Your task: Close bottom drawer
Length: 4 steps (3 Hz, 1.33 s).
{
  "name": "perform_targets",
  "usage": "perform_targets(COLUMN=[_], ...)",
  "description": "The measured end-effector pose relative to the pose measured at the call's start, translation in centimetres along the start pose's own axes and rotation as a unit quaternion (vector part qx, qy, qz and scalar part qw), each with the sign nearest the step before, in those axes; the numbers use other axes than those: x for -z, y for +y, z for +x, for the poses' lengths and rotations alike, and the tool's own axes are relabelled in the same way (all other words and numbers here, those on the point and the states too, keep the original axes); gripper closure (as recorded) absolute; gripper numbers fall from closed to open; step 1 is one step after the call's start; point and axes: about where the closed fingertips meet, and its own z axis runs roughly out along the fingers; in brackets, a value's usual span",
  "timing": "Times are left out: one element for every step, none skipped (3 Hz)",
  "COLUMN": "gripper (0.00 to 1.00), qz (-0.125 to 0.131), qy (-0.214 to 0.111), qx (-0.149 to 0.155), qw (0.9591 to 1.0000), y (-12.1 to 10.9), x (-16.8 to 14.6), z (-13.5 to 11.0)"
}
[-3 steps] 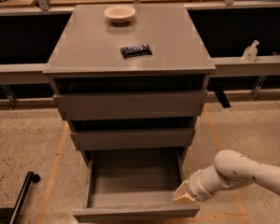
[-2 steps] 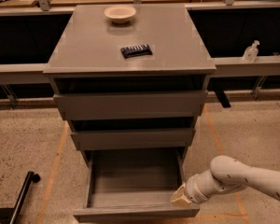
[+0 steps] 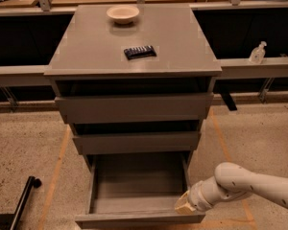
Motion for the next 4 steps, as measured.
perform_targets(gripper=[1.00,1.00,1.00,1.00], qz=[-0.007,-0.024,-0.059,-0.080], qy=[-0.011,-0.008,0.003,0.009], qx=[-0.019,-0.040,-0.076,-0.103], qw=[0.9997,0.9989,0.9953,0.9914], y=[-1.4,-3.0,-4.4,-5.0], x=[-2.4,-5.7,-10.5,-13.5], z=[1.9,4.0,7.5,9.7])
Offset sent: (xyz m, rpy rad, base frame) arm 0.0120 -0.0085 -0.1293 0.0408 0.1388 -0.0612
